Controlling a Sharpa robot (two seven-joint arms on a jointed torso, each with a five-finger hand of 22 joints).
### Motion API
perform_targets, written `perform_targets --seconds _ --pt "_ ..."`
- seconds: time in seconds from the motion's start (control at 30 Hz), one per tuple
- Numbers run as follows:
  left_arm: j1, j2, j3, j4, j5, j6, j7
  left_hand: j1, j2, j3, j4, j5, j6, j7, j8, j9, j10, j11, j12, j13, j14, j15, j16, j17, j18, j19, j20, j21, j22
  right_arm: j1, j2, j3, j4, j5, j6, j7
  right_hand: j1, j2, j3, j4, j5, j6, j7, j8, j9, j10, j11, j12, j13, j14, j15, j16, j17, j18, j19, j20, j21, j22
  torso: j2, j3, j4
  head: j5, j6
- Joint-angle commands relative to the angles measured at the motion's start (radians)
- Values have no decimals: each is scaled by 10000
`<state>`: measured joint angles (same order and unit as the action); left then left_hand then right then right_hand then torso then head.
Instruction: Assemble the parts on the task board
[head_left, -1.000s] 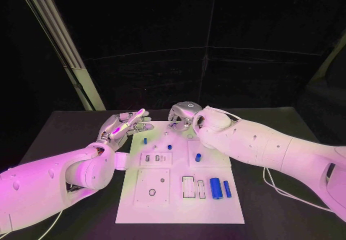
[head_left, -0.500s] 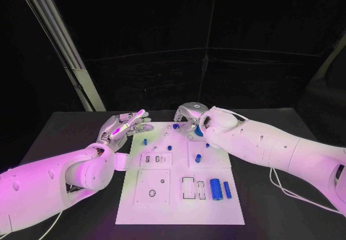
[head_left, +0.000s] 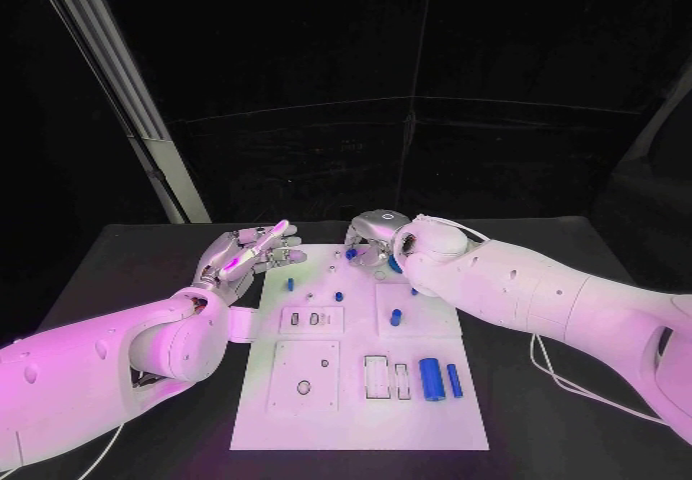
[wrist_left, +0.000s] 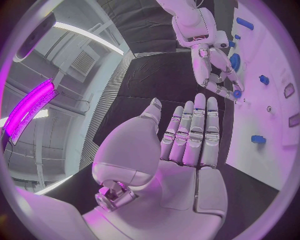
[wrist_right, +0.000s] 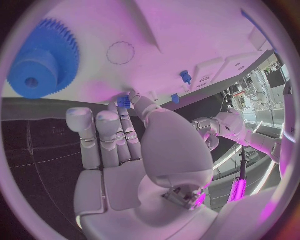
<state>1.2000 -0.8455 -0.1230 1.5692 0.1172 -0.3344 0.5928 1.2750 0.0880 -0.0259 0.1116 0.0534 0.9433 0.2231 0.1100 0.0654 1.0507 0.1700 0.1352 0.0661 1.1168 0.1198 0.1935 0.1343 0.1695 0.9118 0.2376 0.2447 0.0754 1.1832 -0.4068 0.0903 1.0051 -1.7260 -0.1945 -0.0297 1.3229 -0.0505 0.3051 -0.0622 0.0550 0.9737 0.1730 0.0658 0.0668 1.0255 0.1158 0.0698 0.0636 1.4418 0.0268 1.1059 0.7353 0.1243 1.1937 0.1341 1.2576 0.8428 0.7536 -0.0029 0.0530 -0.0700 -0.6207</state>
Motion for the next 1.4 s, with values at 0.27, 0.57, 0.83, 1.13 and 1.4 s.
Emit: perform_targets --seconds 0.27,0.57,0.83,1.13,1.4 --pt "18 35 8 0 -58 159 -29 69 15 -15 -70 3 10 46 -35 -11 -71 17 -76 -16 4 41 -47 11 153 56 10 -39 -11 24 181 0 -186 121 716 217 99 174 176 28 -48 -131 14 -37 -14 130 -1 62 1 -26 -15 -20 -7 106 -31 -21 -41 -3 -8 -7 2 12 -18" --pt "20 29 8 -3 -58 164 -54 78 19 -16 -82 3 3 50 -47 -12 -82 21 -90 -17 7 42 -52 14 153 59 11 -44 -15 25 149 0 -234 128 996 124 228 328 416 -13 -55 -31 -18 2 7 269 -31 84 0 -25 -40 -18 -22 108 -24 -42 -36 -4 -10 -5 -8 29 -48" --pt "21 30 8 -21 -58 167 -73 84 22 -17 -92 2 -4 54 -57 -12 -91 24 -102 -17 8 44 -57 17 153 62 11 -49 -18 25 73 0 -158 129 916 150 37 -7 286 -2 -61 -60 5 -30 -5 293 -24 53 -5 -57 -42 -82 -134 127 -90 -52 -97 -133 -13 -4 3 20 -59" --pt "21 28 7 -31 -58 154 -96 92 26 -26 -113 2 -24 69 -86 -14 -116 37 -135 -17 5 50 -72 22 151 64 15 -64 -28 25 -40 0 -71 130 959 202 -371 -376 -393 224 -51 -274 -7 -35 -11 -154 -6 -35 -2 -108 -20 -159 -277 193 -326 -60 -338 -550 -17 -7 -4 7 -72" --pt "21 19 6 -34 -58 147 -105 92 26 -26 -113 2 -24 69 -86 -14 -116 37 -135 -17 5 50 -72 22 151 64 15 -64 -28 25 -154 0 -14 131 965 208 -329 -312 -659 296 -38 -246 -8 -6 7 -179 -9 57 16 -105 -20 -141 -265 196 -329 -62 -371 -584 -15 -13 -2 1 -73"
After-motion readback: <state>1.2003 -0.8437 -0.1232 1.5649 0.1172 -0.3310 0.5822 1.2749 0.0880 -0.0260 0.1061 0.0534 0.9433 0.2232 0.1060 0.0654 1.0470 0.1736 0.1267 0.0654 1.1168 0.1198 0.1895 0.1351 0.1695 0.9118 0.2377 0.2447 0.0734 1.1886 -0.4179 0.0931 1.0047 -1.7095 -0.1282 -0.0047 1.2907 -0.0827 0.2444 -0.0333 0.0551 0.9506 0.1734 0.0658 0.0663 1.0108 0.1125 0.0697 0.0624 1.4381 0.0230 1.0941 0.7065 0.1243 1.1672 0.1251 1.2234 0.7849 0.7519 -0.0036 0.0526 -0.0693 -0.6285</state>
